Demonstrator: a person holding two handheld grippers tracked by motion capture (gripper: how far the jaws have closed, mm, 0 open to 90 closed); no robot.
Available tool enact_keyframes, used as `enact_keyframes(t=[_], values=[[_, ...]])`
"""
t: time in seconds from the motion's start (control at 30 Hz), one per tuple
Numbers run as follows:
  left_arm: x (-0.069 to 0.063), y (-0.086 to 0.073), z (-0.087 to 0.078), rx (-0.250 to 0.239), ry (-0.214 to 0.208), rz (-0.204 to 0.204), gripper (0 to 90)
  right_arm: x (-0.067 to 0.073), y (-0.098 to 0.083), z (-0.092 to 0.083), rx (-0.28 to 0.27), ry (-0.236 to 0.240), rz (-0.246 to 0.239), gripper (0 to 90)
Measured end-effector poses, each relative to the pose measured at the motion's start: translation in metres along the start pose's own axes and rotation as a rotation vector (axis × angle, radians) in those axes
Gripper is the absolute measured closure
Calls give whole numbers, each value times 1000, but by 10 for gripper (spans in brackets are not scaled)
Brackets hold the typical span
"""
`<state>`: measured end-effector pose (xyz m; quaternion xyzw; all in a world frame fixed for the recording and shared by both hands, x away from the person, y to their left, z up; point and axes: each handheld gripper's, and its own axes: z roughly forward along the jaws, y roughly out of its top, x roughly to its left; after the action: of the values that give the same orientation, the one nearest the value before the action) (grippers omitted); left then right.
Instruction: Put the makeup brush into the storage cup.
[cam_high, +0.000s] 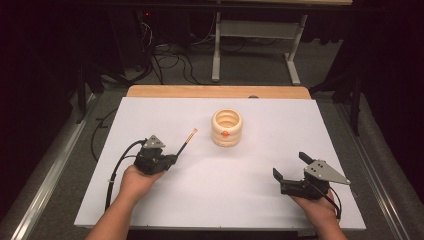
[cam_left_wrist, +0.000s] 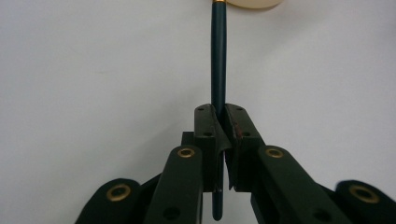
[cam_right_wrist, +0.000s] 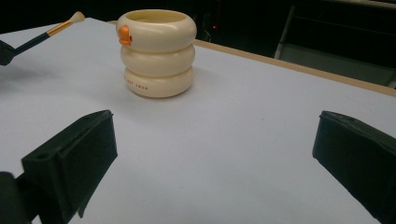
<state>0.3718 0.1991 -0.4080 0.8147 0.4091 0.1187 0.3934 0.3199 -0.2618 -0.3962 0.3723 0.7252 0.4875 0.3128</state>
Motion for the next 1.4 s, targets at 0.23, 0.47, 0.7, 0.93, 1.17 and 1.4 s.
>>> enact_keyframes(t=[0.23,0.47,0.7,0.93,1.17,1.4], values=[[7,-8,1,-40,-29,-36,847,0,-1,2,16,-1,3,11],[4,-9,3,-39,-39,-27,848,-1,-2,3,15,-2,9,11],[3,-11,2,-50,-38,-34,847,0,-2,3,14,-3,8,11],[2,-14,3,-81,-56,-49,847,-1,-2,3,17,-6,5,12],[2,-15,1,-112,-52,-52,847,-1,-2,3,22,-6,8,12],[1,-15,-2,-160,-51,-52,847,-1,-3,4,20,-2,5,12]])
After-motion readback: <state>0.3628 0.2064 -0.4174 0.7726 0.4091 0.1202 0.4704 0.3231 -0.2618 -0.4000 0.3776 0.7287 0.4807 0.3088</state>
